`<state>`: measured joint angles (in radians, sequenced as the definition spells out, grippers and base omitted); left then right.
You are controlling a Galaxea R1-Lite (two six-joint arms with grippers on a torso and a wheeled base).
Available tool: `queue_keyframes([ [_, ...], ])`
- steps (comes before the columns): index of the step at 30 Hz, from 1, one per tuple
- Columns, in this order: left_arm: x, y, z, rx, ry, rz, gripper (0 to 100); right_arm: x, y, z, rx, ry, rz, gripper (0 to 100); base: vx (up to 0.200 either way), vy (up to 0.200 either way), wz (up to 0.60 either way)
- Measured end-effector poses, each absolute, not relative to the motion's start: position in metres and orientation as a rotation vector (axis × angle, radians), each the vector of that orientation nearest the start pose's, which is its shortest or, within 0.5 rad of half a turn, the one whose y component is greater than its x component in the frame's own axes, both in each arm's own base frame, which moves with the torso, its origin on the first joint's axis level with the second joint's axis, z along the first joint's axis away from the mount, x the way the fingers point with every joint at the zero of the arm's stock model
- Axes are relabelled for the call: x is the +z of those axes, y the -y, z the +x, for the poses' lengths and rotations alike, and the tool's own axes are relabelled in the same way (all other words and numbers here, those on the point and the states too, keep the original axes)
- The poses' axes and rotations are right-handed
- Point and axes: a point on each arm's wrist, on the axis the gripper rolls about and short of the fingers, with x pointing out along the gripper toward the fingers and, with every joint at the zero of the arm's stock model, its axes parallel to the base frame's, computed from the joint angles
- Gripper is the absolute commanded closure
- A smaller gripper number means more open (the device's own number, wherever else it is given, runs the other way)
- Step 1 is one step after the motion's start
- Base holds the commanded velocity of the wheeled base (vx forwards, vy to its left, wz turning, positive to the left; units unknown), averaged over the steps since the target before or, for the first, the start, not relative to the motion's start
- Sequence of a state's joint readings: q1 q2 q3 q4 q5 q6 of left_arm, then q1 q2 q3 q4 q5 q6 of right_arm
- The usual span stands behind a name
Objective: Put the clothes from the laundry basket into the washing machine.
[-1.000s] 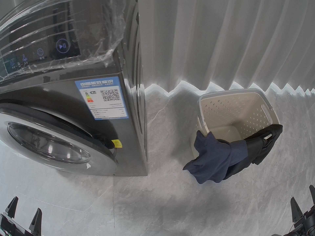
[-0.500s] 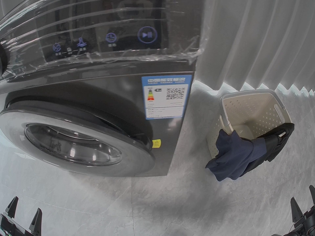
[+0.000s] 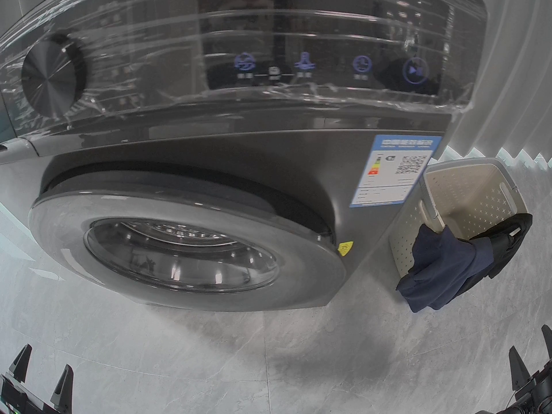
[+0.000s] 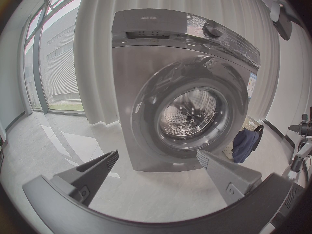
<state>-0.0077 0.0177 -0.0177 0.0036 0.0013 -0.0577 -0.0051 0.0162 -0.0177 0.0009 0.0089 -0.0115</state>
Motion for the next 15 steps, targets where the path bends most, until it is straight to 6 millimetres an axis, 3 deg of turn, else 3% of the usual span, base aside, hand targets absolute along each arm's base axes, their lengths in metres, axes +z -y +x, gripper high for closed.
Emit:
queue_keyframes([
  [13, 0.0805, -0.0002, -0.0228, -0.006, -0.003, -0.058, 0, 0.0806, -0.0003, -0.0229, 0.005, 0.0, -0.011, 0, 0.0, 0.0, 0.0],
  [15, 0.0805, -0.0002, -0.0228, -0.006, -0.003, -0.058, 0, 0.0807, -0.0003, -0.0229, 0.005, 0.001, -0.012, 0, 0.0, 0.2, 0.0],
])
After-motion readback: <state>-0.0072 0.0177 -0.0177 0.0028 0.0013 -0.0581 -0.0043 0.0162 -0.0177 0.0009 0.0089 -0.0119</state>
